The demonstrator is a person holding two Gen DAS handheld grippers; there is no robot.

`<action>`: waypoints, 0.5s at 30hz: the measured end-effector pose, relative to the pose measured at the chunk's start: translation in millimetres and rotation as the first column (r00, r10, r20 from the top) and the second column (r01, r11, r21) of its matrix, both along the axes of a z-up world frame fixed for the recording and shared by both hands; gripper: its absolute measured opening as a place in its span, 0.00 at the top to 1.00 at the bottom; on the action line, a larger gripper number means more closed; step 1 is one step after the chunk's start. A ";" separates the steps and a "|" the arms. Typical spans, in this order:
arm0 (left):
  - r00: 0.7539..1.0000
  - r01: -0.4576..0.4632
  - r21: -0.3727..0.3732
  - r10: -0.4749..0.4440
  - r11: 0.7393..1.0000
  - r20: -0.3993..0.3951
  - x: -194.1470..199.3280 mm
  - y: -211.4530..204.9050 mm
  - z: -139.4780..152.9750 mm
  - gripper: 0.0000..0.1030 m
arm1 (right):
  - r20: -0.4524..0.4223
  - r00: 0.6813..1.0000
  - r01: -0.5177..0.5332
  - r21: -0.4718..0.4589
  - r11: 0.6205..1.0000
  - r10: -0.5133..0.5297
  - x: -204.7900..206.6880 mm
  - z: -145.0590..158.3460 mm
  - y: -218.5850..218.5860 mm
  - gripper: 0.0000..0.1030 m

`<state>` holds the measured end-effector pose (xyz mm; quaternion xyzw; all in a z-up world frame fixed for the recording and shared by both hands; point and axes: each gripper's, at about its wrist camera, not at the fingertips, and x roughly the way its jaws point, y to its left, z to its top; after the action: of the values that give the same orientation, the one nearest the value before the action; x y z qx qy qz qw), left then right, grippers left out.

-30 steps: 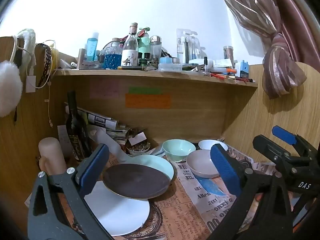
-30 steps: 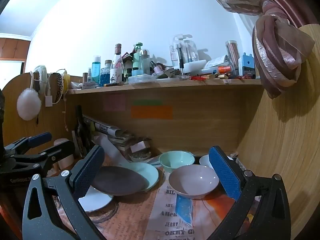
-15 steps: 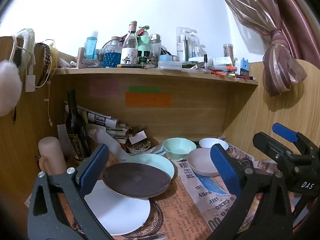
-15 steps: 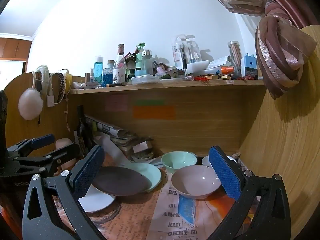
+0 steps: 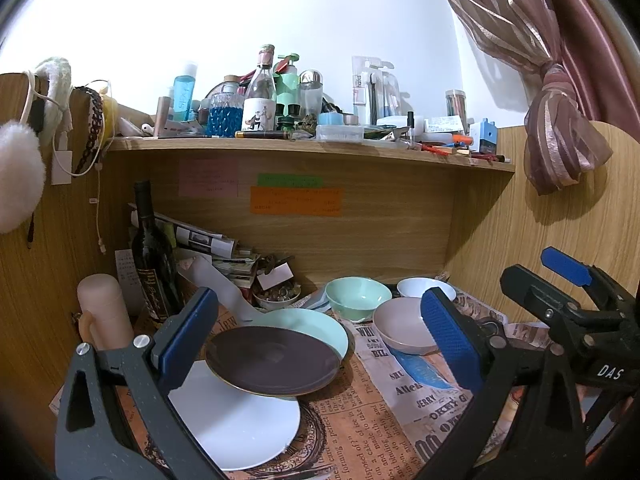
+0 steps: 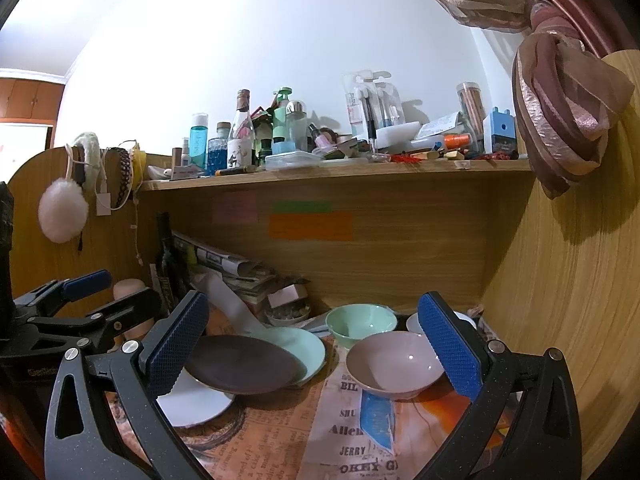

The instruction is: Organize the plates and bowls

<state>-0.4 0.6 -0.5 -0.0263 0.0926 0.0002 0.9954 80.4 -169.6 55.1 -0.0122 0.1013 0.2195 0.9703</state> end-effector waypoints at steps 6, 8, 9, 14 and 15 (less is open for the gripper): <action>1.000 -0.001 0.000 0.001 1.000 0.003 -0.4 -0.1 -1.0 0.00 | 0.002 1.000 -0.001 0.002 1.000 0.001 0.1 1.0 1.1 0.00; 1.000 0.002 -0.001 -0.002 1.000 0.001 -0.1 0.1 -0.6 0.00 | 0.002 1.000 0.000 0.002 1.000 0.000 -0.3 1.3 2.1 0.00; 1.000 0.000 -0.001 0.000 1.000 0.001 -0.1 -0.2 -0.5 0.00 | 0.003 1.000 -0.001 0.003 1.000 0.001 -0.2 0.7 0.8 0.00; 1.000 -0.004 0.002 0.004 1.000 0.003 -1.0 0.3 -0.2 0.00 | 0.003 1.000 -0.003 0.007 1.000 0.003 -0.6 1.3 0.4 0.00; 1.000 -0.005 0.003 0.005 1.000 0.004 -1.5 0.5 -0.2 0.00 | 0.003 1.000 -0.002 0.007 1.000 0.002 -0.7 1.4 0.5 0.00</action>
<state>-1.9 1.0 -0.6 -0.0250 0.0907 0.0028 0.9956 79.8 -169.1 56.5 -0.0092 0.0991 0.2209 0.9702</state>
